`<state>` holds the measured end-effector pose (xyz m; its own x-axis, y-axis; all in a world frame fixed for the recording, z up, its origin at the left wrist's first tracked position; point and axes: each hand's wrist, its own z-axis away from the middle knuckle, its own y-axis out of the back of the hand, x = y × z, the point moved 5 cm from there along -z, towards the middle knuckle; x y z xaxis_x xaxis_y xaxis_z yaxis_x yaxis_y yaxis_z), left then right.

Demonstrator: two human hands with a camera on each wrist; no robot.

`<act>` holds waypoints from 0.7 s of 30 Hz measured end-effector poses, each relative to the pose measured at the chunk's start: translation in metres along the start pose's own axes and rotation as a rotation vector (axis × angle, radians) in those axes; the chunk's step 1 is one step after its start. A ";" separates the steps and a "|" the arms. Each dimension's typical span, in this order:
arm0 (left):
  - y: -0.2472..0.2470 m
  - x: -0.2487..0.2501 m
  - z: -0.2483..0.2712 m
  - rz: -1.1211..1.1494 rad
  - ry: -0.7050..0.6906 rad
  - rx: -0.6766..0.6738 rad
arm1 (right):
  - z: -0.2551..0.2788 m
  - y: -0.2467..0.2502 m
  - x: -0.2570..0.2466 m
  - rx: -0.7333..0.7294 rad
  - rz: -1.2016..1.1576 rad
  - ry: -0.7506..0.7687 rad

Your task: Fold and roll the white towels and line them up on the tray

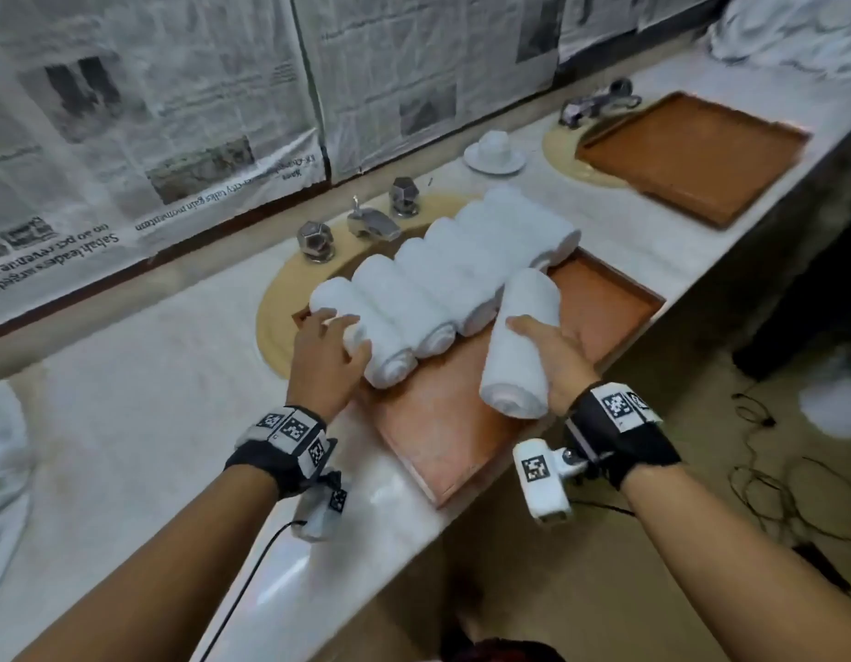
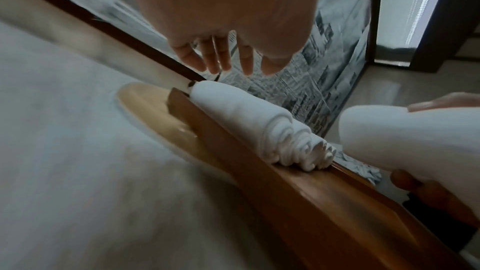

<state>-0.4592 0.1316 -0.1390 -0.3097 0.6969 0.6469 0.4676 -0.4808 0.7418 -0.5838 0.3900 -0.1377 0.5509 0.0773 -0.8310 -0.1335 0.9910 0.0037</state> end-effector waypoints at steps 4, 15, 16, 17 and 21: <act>-0.034 0.016 -0.035 -0.271 0.055 -0.195 | -0.052 0.030 -0.026 0.189 -0.081 -0.029; -0.056 0.017 -0.039 -0.492 0.233 -0.423 | -0.122 0.028 -0.066 0.412 -0.096 -0.057; -0.056 0.018 -0.040 -0.489 0.237 -0.431 | -0.124 0.023 -0.068 0.417 -0.093 -0.046; -0.055 0.018 -0.040 -0.487 0.243 -0.439 | -0.127 0.020 -0.070 0.425 -0.084 -0.022; -0.054 0.021 -0.040 -0.497 0.252 -0.460 | -0.146 0.013 -0.064 0.481 -0.003 -0.004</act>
<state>-0.5237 0.1508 -0.1586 -0.6029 0.7739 0.1936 -0.1566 -0.3528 0.9225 -0.7416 0.3821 -0.1657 0.5539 0.0738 -0.8293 0.2636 0.9293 0.2588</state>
